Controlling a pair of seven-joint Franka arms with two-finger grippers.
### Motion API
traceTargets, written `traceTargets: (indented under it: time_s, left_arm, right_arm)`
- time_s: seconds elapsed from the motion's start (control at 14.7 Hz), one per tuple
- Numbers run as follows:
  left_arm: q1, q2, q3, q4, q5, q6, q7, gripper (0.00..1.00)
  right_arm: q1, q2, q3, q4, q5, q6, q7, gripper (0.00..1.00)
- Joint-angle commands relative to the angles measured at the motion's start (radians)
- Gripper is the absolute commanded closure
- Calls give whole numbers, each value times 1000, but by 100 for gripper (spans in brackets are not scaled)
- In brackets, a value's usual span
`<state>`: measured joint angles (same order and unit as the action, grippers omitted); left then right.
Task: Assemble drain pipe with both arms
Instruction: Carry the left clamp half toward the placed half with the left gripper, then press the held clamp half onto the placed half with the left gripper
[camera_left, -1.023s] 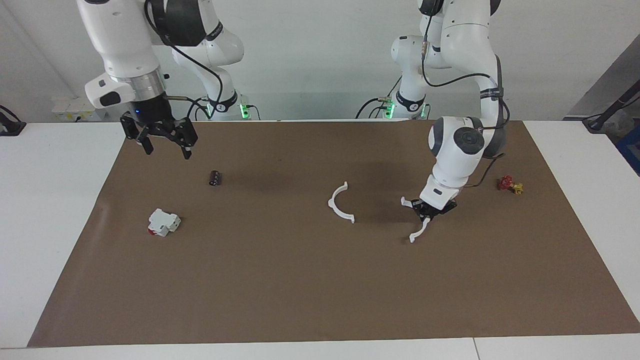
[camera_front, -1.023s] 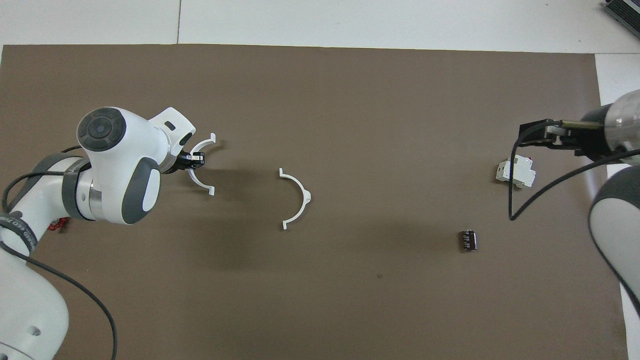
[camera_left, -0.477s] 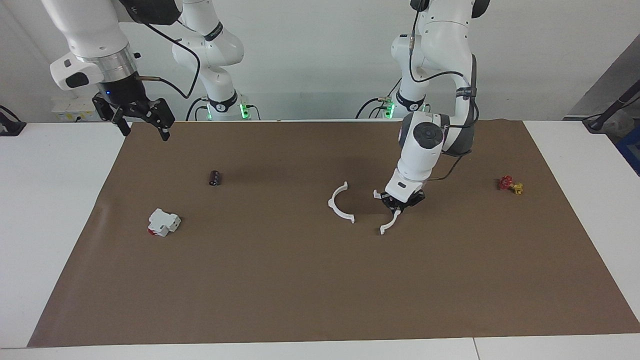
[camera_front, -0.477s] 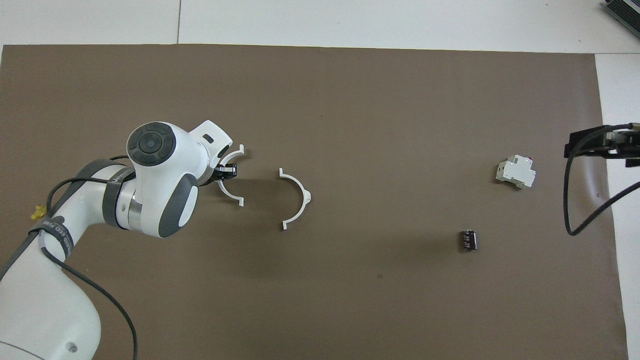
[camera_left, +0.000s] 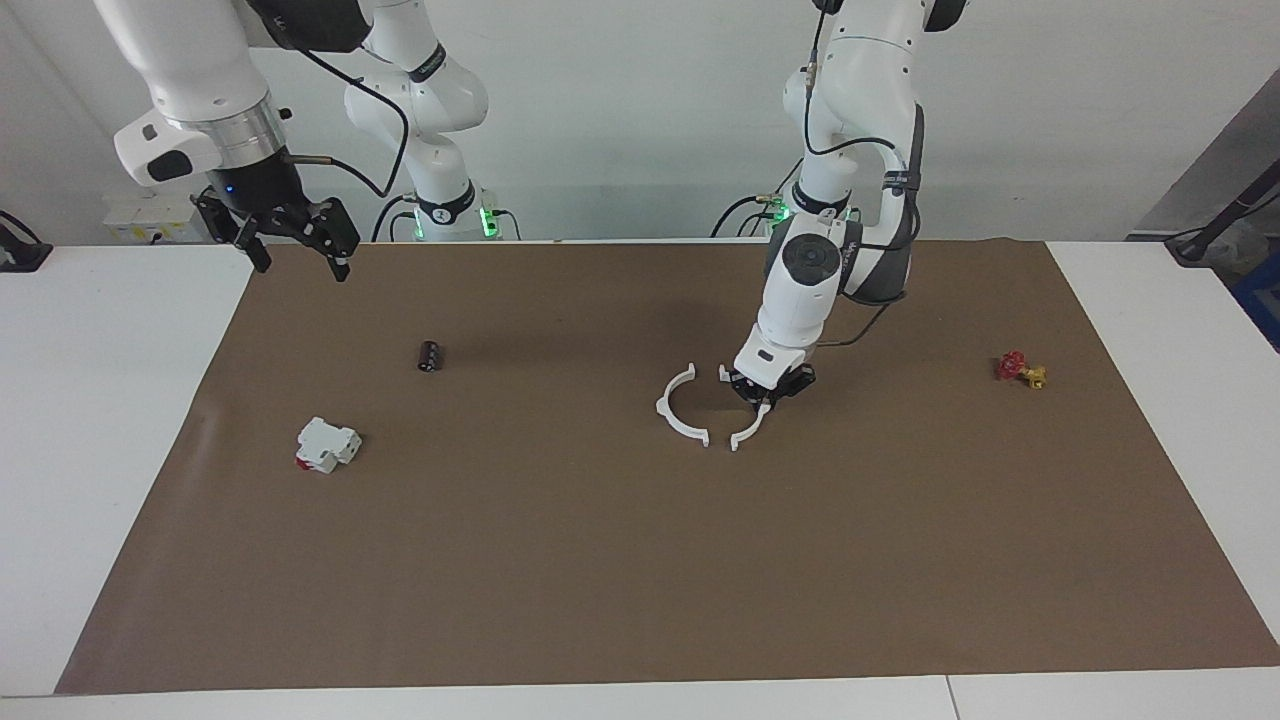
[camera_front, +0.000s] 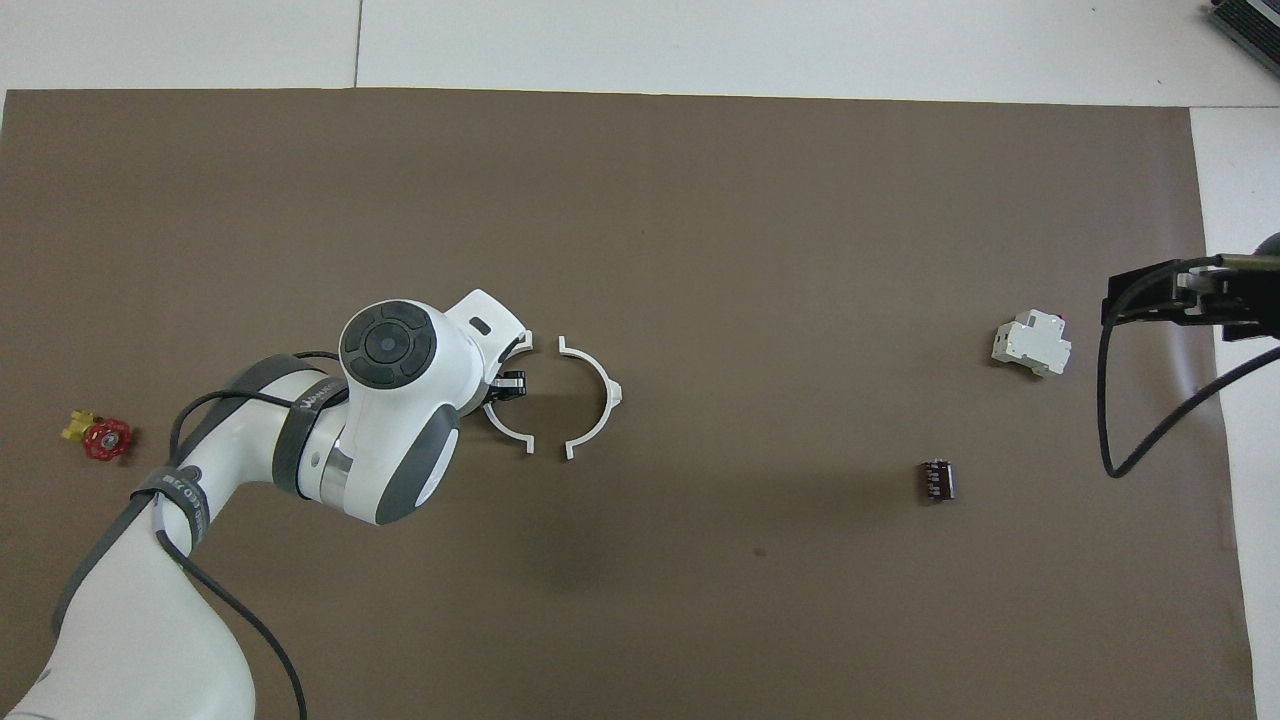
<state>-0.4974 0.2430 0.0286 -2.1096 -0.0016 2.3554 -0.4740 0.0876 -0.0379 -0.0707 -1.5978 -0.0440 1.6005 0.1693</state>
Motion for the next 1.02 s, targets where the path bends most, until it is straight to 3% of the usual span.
traceTargets:
  time_s: [0.0, 0.34, 0.95]
  left_arm:
    - [-30, -37, 16, -44, 26, 25, -44, 100]
    - [-53, -30, 16, -56, 26, 88, -89, 100]
    - [-67, -30, 16, -56, 28, 93, -91, 100]
  right_arm:
    - [-6, -11, 2, -8, 26, -17, -11, 0]
    - [-3, -22, -11, -28, 24, -36, -11, 0]
    - [-3, -26, -1, -33, 26, -36, -2, 0]
